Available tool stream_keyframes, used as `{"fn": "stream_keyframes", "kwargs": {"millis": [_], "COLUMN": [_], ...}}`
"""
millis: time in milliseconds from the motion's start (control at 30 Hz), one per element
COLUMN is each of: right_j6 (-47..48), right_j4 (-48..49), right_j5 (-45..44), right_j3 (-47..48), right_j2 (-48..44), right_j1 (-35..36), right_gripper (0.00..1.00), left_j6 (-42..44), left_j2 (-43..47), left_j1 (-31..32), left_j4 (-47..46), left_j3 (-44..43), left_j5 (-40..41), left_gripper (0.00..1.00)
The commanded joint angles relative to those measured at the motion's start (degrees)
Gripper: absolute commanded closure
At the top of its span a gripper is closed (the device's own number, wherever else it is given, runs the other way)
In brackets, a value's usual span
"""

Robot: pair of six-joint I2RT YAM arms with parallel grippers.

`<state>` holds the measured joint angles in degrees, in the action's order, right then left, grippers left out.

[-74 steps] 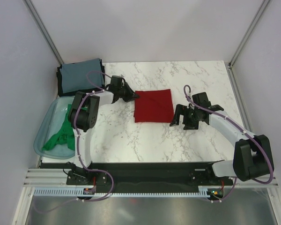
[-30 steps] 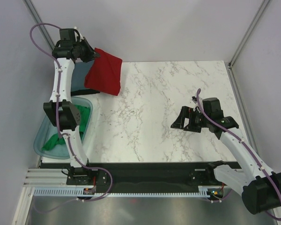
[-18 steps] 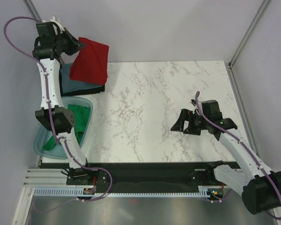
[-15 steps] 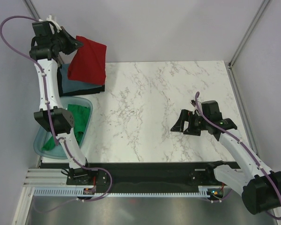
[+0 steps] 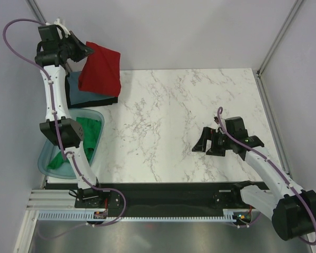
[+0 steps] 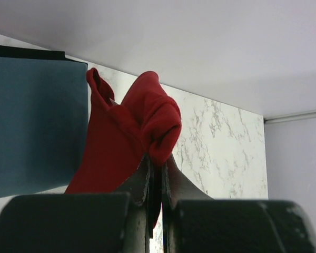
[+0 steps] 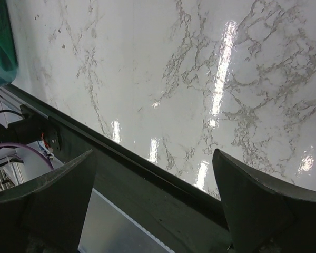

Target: Fold and stack the t-shirts

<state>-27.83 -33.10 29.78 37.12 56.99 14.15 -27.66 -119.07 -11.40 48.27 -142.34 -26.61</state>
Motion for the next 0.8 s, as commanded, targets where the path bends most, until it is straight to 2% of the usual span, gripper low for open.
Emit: {"fn": "stream_keyframes", "kwargs": {"millis": [0, 400, 633, 767], "right_j6": [0.24, -1.34, -2.31, -3.28], "right_j4": [3.57, 8.31, 10.60, 12.09], "right_j5": [0.45, 3.00, 3.53, 3.62], "right_j3": [-0.65, -1.35, -2.84, -4.86], "right_j2": [1.45, 7.25, 8.31, 8.22], "right_j1": [0.17, 0.26, 0.26, 0.35], "right_gripper": [0.02, 0.02, 0.02, 0.02], "left_j6": [2.26, 5.06, 9.90, 11.92], "left_j2": [-3.09, -14.17, -19.62, -21.30], "left_j1": [-1.52, -4.51, -5.21, -5.21], "left_j4": [-2.13, -2.48, -0.99, -3.25], "left_j3": [-3.55, -10.84, -13.14, -10.60], "left_j5": [-2.74, -0.20, 6.12, 11.75], "left_gripper": [0.98, 0.98, 0.98, 0.98]}}
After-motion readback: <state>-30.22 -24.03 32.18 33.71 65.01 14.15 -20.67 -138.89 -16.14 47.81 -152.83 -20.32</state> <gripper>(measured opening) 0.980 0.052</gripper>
